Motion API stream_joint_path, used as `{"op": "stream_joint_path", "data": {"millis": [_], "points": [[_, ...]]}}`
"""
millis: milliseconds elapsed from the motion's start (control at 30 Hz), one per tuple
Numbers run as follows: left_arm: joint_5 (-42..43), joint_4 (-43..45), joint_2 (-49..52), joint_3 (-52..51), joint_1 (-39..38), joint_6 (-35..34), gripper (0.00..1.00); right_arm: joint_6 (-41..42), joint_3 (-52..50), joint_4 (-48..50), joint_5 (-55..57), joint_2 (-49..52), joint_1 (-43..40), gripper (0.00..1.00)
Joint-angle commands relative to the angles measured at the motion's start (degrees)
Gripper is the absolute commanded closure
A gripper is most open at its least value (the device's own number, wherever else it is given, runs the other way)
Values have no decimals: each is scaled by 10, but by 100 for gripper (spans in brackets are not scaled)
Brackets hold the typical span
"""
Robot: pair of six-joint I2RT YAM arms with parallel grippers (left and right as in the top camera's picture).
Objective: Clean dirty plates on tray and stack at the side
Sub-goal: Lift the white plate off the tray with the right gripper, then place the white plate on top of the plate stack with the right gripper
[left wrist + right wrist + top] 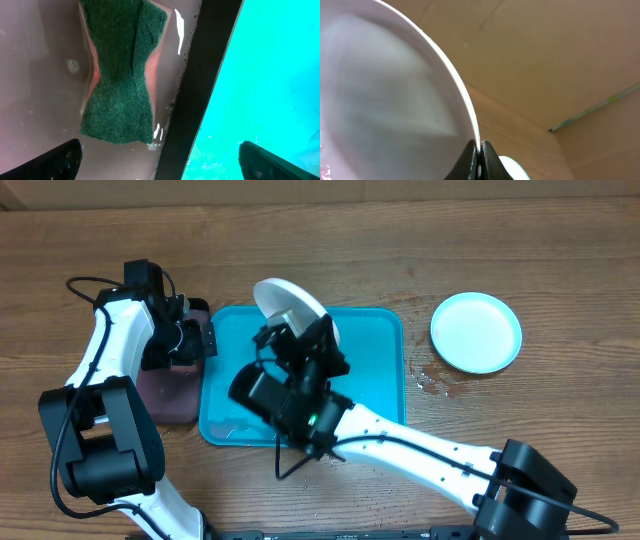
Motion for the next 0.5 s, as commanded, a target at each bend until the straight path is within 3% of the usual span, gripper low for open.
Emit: {"op": "stream_joint_path", "data": {"millis": [0, 200, 467], "points": [[6, -1, -7, -1, 0, -10, 0, 82, 18, -14, -75, -22, -56, 96], [7, -4, -7, -1, 0, -10, 0, 230, 18, -88, -311, -33, -165, 96], [6, -4, -7, -1, 0, -10, 0, 306, 18, -151, -613, -59, -384, 96]]}}
